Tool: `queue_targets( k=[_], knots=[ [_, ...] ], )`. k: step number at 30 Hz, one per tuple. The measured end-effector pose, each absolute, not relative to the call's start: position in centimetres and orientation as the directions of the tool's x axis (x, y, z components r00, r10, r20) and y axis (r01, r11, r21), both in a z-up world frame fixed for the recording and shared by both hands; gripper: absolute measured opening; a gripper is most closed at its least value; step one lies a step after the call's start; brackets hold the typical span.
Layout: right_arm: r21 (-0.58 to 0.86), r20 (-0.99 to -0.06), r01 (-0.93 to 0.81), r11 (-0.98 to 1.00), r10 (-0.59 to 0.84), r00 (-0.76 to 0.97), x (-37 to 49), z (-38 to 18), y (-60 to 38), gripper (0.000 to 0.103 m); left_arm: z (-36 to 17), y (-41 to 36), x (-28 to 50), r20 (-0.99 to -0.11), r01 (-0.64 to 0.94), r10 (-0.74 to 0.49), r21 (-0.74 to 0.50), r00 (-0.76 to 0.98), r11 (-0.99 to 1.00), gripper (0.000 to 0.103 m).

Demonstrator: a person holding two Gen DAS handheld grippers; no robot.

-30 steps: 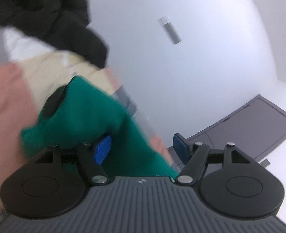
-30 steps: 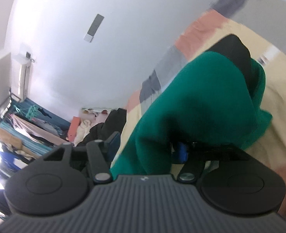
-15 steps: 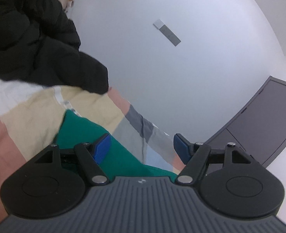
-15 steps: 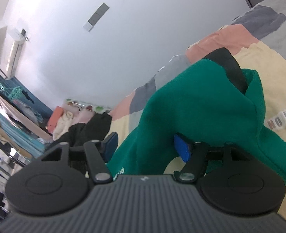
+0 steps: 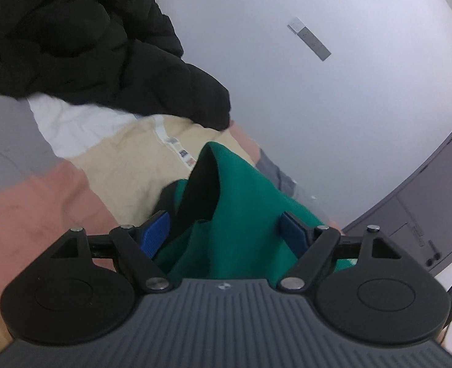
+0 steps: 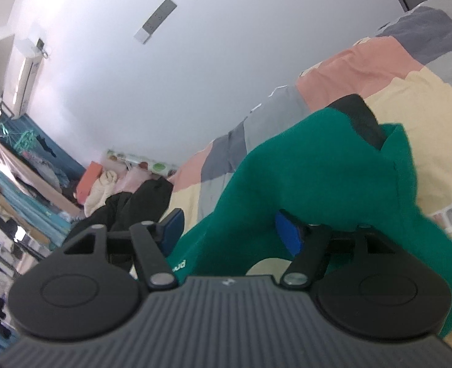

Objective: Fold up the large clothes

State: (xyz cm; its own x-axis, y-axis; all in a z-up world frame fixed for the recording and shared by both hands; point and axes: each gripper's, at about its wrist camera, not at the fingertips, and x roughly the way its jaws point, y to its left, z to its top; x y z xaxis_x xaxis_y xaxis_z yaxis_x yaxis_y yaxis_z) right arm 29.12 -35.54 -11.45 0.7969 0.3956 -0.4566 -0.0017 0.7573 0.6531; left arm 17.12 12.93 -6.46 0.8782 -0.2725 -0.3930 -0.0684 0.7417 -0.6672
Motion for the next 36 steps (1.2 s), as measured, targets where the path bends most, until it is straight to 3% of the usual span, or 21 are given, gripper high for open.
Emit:
queue_targets(
  k=[3,7,18,20,21,25,27,33,35,36],
  knots=[
    [0.546,-0.504,-0.003,0.838,0.331,0.798,28.0,-10.5,-36.4,0.067,-6.4,12.5,16.6,-0.4,-0.088,-0.245,-0.656,0.883,0.75,0.081],
    [0.496,-0.521,0.061,0.866,0.241,0.819,26.3,-10.1,-38.3,0.081,-5.8,11.8,15.3,-0.38,-0.068,-0.248,-0.652,0.891,0.755,0.081],
    [0.412,-0.601,0.14,0.9,0.154,0.784,25.1,-11.1,-40.4,0.081,-6.9,9.5,15.0,-0.456,-0.087,-0.222,-0.564,0.862,0.821,0.081],
    [0.377,-0.627,0.165,0.911,0.12,0.77,25.3,-11.4,-40.4,0.087,-7.3,9.4,15.2,-0.464,-0.092,-0.229,-0.571,0.856,0.816,0.08],
    [0.385,-0.636,0.177,0.906,0.121,0.762,25.3,-11.6,-40.7,0.091,-7.6,9.4,15.3,-0.468,-0.094,-0.234,-0.577,0.853,0.811,0.08],
    [0.523,-0.65,0.191,0.83,0.244,0.72,26.0,-13.2,-42.1,0.092,-8.2,9.3,15.9,-0.472,-0.101,-0.241,-0.591,0.848,0.8,0.077],
    [0.571,-0.648,0.18,0.801,0.305,0.698,26.4,-13.8,-42.1,0.094,-8.4,9.1,16.2,-0.474,-0.101,-0.246,-0.594,0.846,0.798,0.073],
    [0.507,-0.675,0.11,0.855,0.314,0.668,27.4,-14.1,-39.4,0.093,-8.3,8.7,16.7,-0.459,-0.097,-0.258,-0.618,0.85,0.78,0.035],
    [0.476,-0.681,0.079,0.876,0.31,0.663,27.7,-14.1,-38.1,0.078,-7.8,8.3,16.7,-0.455,-0.088,-0.249,-0.6,0.855,0.795,0.026],
    [0.464,-0.685,0.07,0.883,0.308,0.66,27.9,-14.0,-37.7,0.065,-7.5,8.3,16.7,-0.451,-0.086,-0.248,-0.601,0.858,0.795,0.025]
  ],
)
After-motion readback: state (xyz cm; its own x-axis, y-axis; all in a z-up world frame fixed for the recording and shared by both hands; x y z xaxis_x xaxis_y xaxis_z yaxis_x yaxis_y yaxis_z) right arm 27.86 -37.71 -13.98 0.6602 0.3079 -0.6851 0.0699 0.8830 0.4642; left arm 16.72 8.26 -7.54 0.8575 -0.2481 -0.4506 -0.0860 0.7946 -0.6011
